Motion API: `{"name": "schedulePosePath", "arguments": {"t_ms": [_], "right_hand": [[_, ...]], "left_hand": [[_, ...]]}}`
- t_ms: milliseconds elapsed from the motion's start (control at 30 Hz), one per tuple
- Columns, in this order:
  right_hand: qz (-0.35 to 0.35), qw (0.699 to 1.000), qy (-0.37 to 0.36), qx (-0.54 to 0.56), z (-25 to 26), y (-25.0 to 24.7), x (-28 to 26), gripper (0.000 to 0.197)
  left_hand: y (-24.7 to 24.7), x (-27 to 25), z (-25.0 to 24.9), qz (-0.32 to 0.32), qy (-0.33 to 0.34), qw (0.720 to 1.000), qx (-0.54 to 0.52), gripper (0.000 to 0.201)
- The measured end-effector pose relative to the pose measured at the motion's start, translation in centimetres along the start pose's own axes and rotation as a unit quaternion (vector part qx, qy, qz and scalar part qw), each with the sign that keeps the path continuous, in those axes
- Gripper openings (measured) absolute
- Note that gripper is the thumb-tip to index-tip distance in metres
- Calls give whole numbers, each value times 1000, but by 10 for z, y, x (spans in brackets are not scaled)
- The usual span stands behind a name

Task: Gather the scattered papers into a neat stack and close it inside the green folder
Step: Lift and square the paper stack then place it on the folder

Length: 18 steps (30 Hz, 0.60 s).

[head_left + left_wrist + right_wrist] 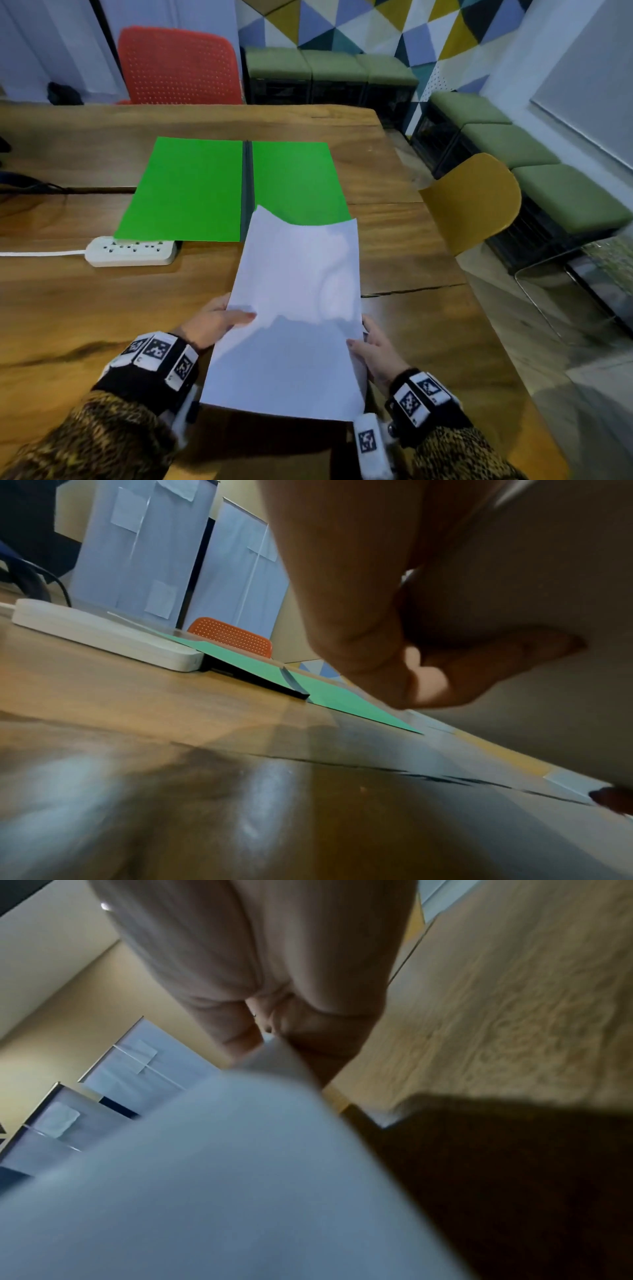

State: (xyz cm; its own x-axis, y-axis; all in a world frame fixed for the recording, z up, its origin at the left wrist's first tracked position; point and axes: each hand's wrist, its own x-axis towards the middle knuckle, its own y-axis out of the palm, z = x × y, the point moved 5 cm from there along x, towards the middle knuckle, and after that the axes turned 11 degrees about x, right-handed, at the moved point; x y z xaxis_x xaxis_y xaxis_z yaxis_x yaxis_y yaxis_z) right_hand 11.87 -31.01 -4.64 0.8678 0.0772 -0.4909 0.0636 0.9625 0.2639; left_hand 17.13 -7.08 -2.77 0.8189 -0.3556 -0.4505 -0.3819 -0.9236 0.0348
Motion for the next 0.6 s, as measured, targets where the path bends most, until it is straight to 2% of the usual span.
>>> {"name": "schedulePosePath", "arguments": {"t_ms": [100,167,233,333,433,533,600], "right_hand": [[-32,998,-41,40,4,-1,17,38],[-50,994,-56,74,8,-2,28,38],[-60,991,-64,104,11,-5,36,38],[-67,985,-66,144,9,-12,42,39],[-79,982,-61,163,3,-19,44,37],[-87,979,-65,170,1,-21,42,36],[-88,979,-66,172,2,-22,40,35]], "left_hand": [[-11,18,-7,-26,5,1000,17,52],[-27,35,-11,-108,-12,994,6,35],[-49,54,-12,-186,-41,978,-82,36],[-70,75,-17,-217,-43,949,-224,51],[-82,95,-22,-230,-43,923,-305,53],[-86,111,-18,-251,-62,903,-344,48],[-89,115,-12,-280,-84,902,-319,43]]}}
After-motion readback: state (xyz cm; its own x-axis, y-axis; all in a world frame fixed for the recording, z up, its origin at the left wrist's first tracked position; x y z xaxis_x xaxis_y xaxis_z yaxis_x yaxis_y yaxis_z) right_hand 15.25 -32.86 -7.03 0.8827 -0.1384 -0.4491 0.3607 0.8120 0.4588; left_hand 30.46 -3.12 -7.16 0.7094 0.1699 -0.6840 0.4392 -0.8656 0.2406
